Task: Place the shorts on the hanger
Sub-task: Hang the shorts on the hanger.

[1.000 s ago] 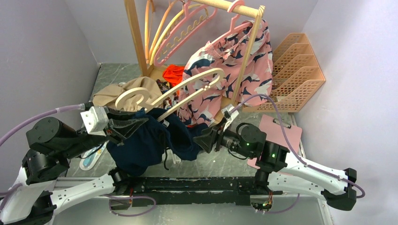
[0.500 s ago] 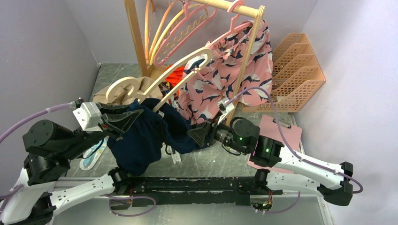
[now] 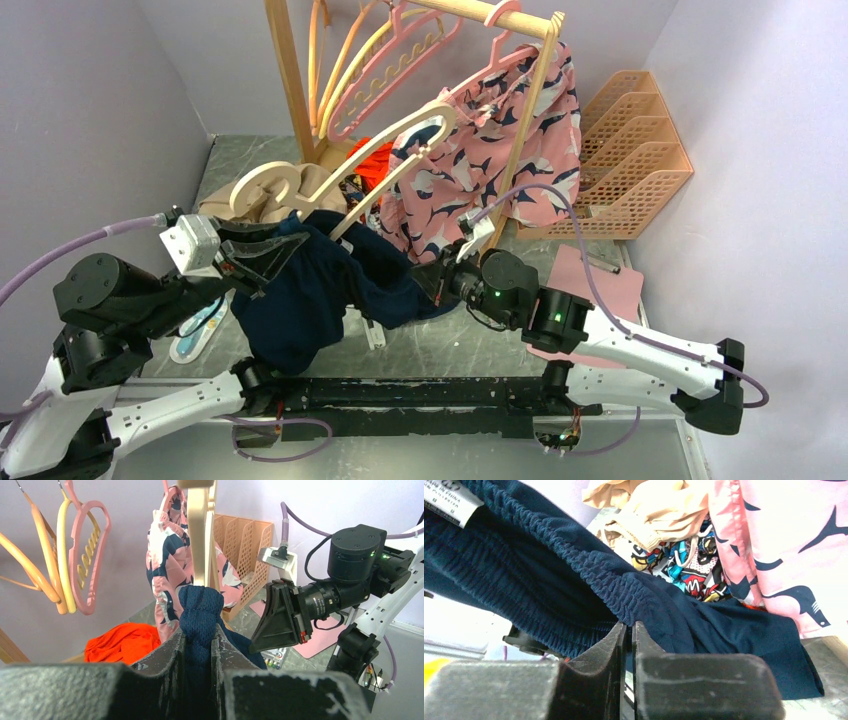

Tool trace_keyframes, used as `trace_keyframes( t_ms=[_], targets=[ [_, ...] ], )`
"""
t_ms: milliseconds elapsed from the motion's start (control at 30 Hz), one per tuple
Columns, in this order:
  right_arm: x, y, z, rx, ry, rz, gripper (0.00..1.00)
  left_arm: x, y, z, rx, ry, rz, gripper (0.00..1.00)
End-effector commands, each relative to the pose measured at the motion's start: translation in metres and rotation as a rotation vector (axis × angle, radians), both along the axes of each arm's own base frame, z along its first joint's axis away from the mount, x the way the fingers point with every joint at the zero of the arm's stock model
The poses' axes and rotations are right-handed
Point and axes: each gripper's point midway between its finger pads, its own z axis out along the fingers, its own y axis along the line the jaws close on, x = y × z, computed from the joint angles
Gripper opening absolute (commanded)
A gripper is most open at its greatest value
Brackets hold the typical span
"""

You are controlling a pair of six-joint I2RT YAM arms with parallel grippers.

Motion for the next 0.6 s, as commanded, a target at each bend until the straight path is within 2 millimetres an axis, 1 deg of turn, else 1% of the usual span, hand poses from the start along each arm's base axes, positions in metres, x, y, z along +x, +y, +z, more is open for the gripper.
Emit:
trace_keyframes(
  t_ms=[0,33,133,300,367,433,567],
  targets=[
    [0.011,-0.016,0.013,-0.017,-0.043,-0.087,0.02,-0.012,0.007,0.032,-0.108,-0.053,-0.031,0.07],
    [0.014,-0.021,0.012,-0.028,-0.047,-0.111,0.0,-0.013,0.005,0.029,-0.098,-0.047,-0.043,0.07],
    [0.022,-0.04,0.013,-0.053,-0.069,-0.19,0.0,-0.016,-0.001,0.018,-0.06,-0.017,-0.078,0.07],
    [0.03,-0.085,0.011,-0.129,-0.111,-0.327,0.0,-0.027,-0.011,-0.007,-0.003,0.053,-0.159,0.07],
    [0.028,-0.107,0.003,-0.18,-0.096,-0.377,0.0,-0.036,-0.015,-0.014,0.007,0.077,-0.212,0.07],
    [0.024,-0.124,-0.004,-0.208,-0.082,-0.395,0.0,-0.046,-0.02,-0.02,0.022,0.095,-0.27,0.07],
    [0.015,-0.142,-0.001,-0.175,-0.063,-0.406,0.0,-0.054,-0.025,-0.037,0.072,0.137,-0.327,0.07]
  ],
)
